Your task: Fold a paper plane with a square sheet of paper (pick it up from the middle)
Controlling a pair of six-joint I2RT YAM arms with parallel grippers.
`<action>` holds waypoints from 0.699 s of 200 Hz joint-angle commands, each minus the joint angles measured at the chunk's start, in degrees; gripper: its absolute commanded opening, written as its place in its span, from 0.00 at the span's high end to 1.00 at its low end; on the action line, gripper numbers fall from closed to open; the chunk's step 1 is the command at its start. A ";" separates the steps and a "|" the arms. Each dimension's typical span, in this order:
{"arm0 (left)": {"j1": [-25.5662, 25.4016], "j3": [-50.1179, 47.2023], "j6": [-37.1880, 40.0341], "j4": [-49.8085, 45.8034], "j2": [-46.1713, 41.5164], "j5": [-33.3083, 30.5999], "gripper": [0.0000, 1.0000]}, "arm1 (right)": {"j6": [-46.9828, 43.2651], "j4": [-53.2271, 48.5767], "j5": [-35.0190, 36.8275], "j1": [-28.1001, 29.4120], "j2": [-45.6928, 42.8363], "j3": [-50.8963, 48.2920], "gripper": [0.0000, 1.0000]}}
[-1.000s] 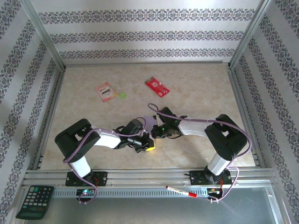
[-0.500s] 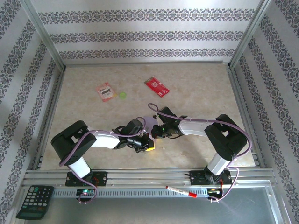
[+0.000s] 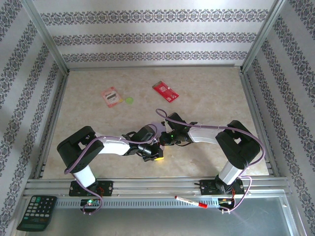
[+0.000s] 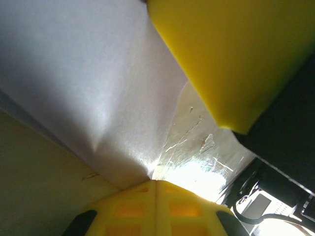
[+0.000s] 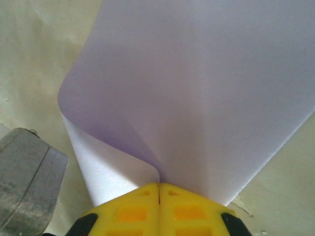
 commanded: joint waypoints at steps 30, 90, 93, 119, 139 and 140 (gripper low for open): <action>0.17 -1.69 -0.37 4.10 -3.65 -0.07 1.00 | -1.08 -5.97 3.45 -0.47 2.32 -2.96 1.00; 1.68 -0.77 0.75 0.66 -3.35 -1.89 1.00 | -0.92 -5.62 3.40 -0.47 2.38 -3.21 1.00; 1.63 -0.62 0.76 0.75 -3.00 -1.91 1.00 | -0.93 -5.62 3.36 -0.41 2.39 -3.11 1.00; 1.69 -0.06 1.36 0.08 -0.69 -2.14 1.00 | -0.98 -5.63 3.42 -0.50 2.30 -3.12 1.00; 1.62 0.64 2.34 -1.28 0.65 -1.58 1.00 | -1.05 -5.81 3.47 -0.54 2.14 -3.24 1.00; 1.62 0.65 2.29 -1.20 0.65 -1.53 1.00 | -1.03 -5.85 3.48 -0.51 2.13 -3.24 1.00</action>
